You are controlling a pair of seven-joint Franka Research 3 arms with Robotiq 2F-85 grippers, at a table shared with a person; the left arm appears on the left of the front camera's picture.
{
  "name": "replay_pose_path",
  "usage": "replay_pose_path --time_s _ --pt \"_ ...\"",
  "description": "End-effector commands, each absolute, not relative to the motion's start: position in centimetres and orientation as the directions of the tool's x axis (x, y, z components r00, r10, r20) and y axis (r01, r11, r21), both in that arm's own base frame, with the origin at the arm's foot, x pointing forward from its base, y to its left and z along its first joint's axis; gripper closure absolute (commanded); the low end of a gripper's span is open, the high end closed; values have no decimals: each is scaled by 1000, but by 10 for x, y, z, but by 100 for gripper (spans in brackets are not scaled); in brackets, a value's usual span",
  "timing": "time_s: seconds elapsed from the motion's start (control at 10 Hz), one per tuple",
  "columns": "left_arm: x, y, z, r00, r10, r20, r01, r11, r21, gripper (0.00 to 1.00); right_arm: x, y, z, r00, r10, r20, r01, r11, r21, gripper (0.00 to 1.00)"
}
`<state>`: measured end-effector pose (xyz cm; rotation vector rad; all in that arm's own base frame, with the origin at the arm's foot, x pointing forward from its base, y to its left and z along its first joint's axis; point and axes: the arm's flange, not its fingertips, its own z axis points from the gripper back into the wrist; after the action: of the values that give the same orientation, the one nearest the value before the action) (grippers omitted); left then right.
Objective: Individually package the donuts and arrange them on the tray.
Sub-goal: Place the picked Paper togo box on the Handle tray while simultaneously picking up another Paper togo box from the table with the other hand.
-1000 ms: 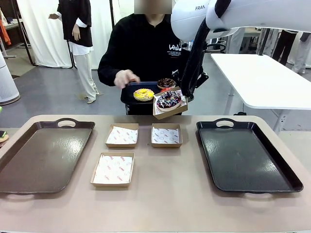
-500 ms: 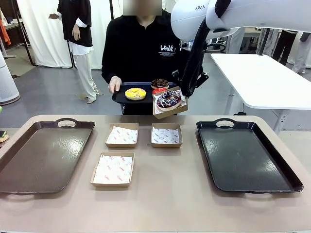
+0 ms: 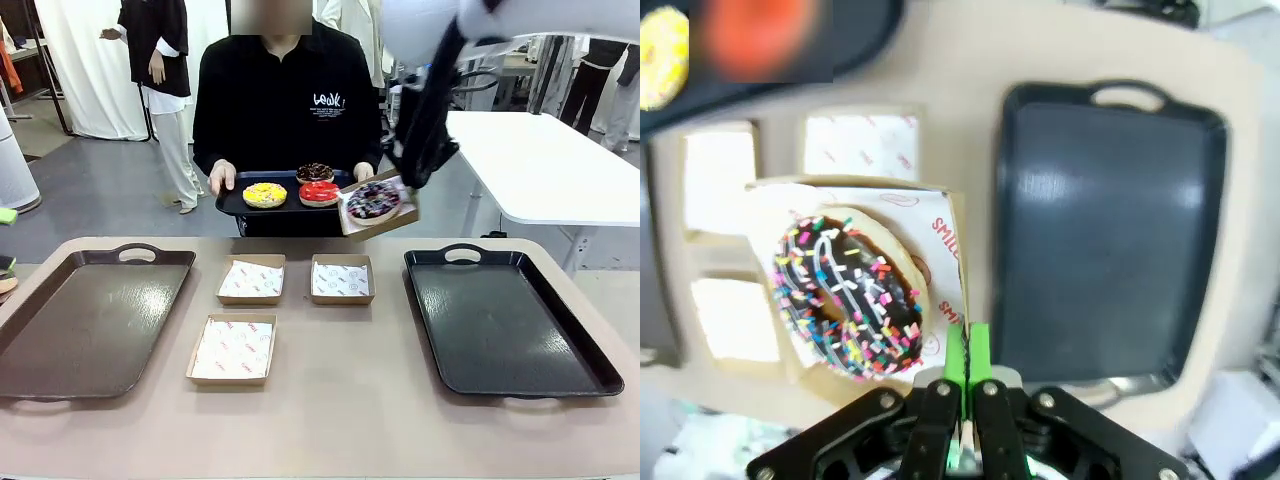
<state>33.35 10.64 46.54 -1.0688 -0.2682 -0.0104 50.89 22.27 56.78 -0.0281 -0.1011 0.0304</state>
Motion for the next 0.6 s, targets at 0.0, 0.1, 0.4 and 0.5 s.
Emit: replay_pose_path --time_s 0.0,0.1,0.4,0.5 --pt "350 83 494 978 45 204 129 636 -761 0 455 169 577 992 68 109 -63 997 -49 99" --pt "361 58 499 981 -11 195 140 739 -660 0 434 144 575 992 78 94 -69 993 -100 99" --pt "389 -20 496 982 -149 120 186 890 -416 0 406 88 552 999 -1 39 6 993 -116 99" --pt "399 -42 496 979 -164 123 198 914 -354 0 399 74 536 1000 -23 11 24 995 -99 99"
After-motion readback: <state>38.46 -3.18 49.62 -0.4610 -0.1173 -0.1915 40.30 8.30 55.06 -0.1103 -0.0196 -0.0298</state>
